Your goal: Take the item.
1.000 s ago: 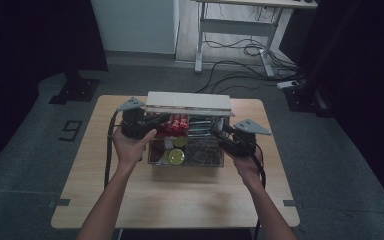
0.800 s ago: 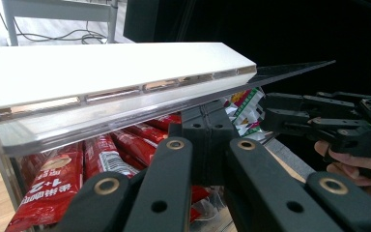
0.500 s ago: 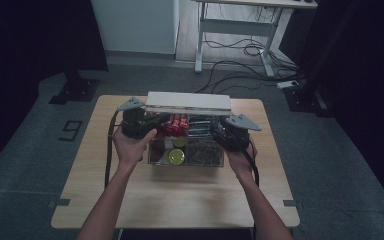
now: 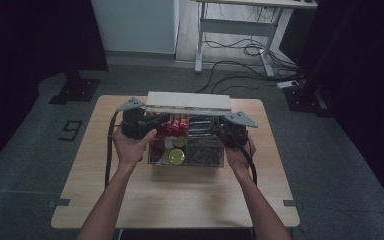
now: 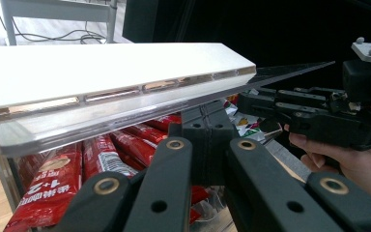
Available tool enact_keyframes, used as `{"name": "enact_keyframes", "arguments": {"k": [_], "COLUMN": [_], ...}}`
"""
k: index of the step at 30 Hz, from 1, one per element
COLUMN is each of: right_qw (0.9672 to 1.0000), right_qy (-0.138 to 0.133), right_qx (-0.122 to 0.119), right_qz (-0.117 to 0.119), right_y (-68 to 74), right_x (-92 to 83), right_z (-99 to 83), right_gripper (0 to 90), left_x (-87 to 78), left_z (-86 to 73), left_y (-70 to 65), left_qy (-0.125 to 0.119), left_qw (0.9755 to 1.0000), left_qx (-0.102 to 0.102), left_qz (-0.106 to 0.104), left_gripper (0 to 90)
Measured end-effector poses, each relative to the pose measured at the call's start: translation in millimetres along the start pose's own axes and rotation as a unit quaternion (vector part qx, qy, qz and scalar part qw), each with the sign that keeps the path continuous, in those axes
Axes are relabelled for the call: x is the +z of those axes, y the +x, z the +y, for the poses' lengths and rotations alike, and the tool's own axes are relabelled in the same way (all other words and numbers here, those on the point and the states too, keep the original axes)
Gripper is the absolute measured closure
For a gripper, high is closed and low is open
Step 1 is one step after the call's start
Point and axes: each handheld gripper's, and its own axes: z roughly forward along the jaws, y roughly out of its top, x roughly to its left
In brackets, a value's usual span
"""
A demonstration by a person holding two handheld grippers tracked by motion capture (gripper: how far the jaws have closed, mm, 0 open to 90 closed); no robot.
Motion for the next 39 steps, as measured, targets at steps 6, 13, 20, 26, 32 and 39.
{"name": "enact_keyframes", "arguments": {"k": [6, 13, 20, 26, 32, 39], "right_qw": [0.9997, 0.9983, 0.9964, 0.9959, 0.9939, 0.9932], "right_qy": [-0.009, -0.025, -0.039, -0.05, -0.062, -0.087], "right_qx": [0.015, 0.031, 0.045, 0.049, 0.067, 0.052], "right_qz": [0.015, 0.042, 0.06, 0.058, 0.062, 0.058], "right_y": [-2.1, -3.5, -8.4, -11.6, -18.0, -18.0], "right_x": [-3.5, -21.3, -36.4, -43.3, -47.0, -57.0], "right_z": [-1.5, -4.9, -11.8, -17.4, -17.4, -9.5], "right_gripper": [86.4, 87.2, 87.3, 87.6, 87.6, 88.2], "left_x": [-0.3, -0.5, 1.2, 2.3, 3.0, 3.7], "left_z": [-0.1, 0.0, 0.1, 0.0, -0.3, -0.8], "left_y": [0.5, 0.8, 1.1, 1.9, 1.9, 1.7], "left_qy": [0.0, -0.002, -0.002, -0.001, -0.001, -0.002], "left_qw": [1.0, 1.0, 1.0, 1.0, 1.0, 1.0], "left_qx": [-0.001, 0.0, -0.001, -0.003, -0.003, -0.004], "left_qz": [0.0, 0.002, 0.003, 0.002, 0.003, 0.003], "left_gripper": [89.8, 89.8, 89.8, 89.8, 89.7, 89.6]}}
